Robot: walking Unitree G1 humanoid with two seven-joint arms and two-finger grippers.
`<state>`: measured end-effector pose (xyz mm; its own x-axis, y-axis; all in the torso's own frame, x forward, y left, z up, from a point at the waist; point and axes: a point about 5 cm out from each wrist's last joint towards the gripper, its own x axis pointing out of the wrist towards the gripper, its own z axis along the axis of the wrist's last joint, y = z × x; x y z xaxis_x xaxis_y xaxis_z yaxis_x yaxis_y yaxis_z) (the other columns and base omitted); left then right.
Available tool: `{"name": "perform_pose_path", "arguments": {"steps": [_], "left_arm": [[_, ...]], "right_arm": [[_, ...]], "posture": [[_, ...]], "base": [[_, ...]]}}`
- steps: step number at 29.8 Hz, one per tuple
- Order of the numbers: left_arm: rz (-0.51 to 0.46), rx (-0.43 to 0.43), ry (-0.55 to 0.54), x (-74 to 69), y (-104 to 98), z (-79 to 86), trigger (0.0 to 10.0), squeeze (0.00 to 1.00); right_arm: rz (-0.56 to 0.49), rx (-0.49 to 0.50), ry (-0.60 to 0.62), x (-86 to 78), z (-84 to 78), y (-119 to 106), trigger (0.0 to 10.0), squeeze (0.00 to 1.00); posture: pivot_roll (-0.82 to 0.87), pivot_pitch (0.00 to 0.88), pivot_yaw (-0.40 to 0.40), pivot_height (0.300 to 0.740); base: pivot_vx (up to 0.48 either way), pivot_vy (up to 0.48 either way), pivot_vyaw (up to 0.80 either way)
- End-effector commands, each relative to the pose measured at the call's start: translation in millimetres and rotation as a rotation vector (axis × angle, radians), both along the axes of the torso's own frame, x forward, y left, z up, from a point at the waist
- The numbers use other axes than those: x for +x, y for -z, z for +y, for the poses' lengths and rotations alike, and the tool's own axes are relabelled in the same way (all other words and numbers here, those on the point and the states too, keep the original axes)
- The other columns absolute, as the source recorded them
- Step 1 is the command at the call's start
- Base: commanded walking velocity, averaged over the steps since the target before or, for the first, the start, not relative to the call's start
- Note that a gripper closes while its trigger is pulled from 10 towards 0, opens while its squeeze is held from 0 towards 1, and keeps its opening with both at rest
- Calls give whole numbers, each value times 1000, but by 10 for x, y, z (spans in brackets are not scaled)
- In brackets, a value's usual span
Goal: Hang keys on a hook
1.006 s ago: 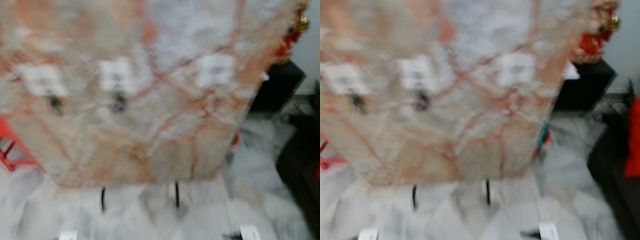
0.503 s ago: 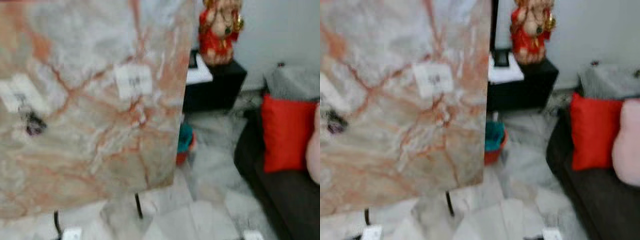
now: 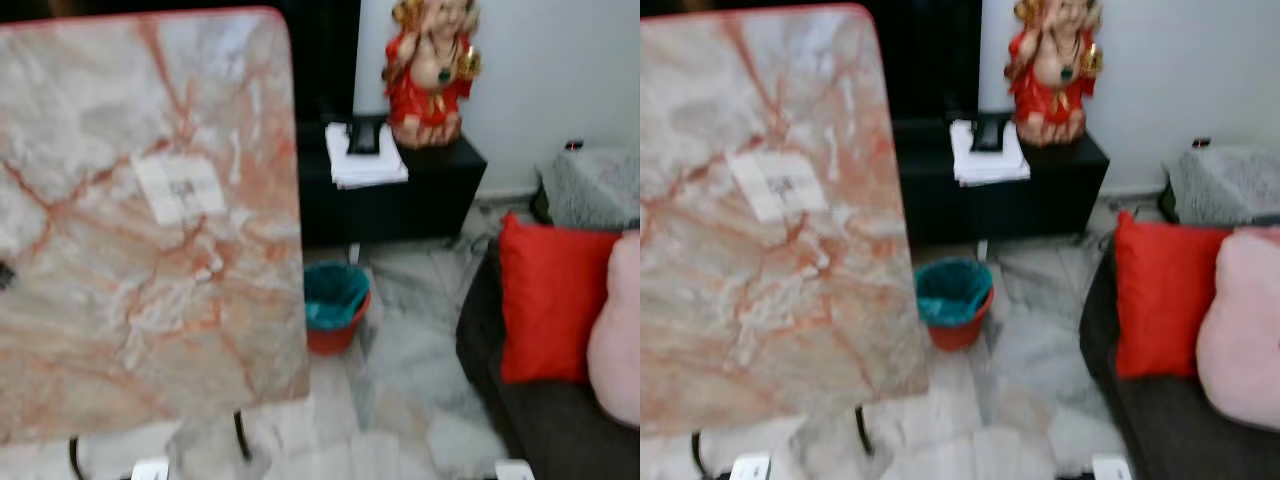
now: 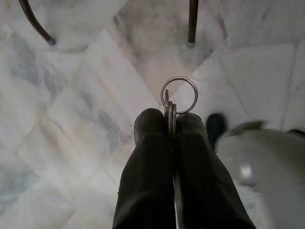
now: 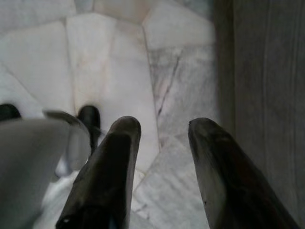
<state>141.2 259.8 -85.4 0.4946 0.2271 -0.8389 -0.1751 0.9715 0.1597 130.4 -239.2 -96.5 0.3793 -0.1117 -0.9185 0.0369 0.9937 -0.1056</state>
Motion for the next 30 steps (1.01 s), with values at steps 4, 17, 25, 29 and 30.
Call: {"name": "perform_pose_path", "arguments": {"steps": [4,17,25,29,30], "left_arm": [[-4,4,-21,-35,3,29,10000,0],[-174,72,-65,105,-102,59,10000,0],[-416,163,-11,494,-375,76,10000,0],[-770,235,82,1196,-1059,-9,10000,0],[-806,238,84,1213,-1117,-30,10000,0]], "right_arm": [[-6,19,-5,28,62,6,10000,0],[-24,23,-8,93,80,-12,10000,0],[-21,18,-24,97,75,-15,10000,0],[-13,24,-8,23,59,5,10000,0],[-10,24,-9,7,54,9,10000,0]], "posture": [[-92,7,-16,740],[-108,0,-3,740],[-74,0,-13,740],[-87,0,-6,740],[-91,0,-8,740]], "base": [[60,-394,0],[37,-99,0],[0,0,0],[0,0,0],[0,0,0]]}}
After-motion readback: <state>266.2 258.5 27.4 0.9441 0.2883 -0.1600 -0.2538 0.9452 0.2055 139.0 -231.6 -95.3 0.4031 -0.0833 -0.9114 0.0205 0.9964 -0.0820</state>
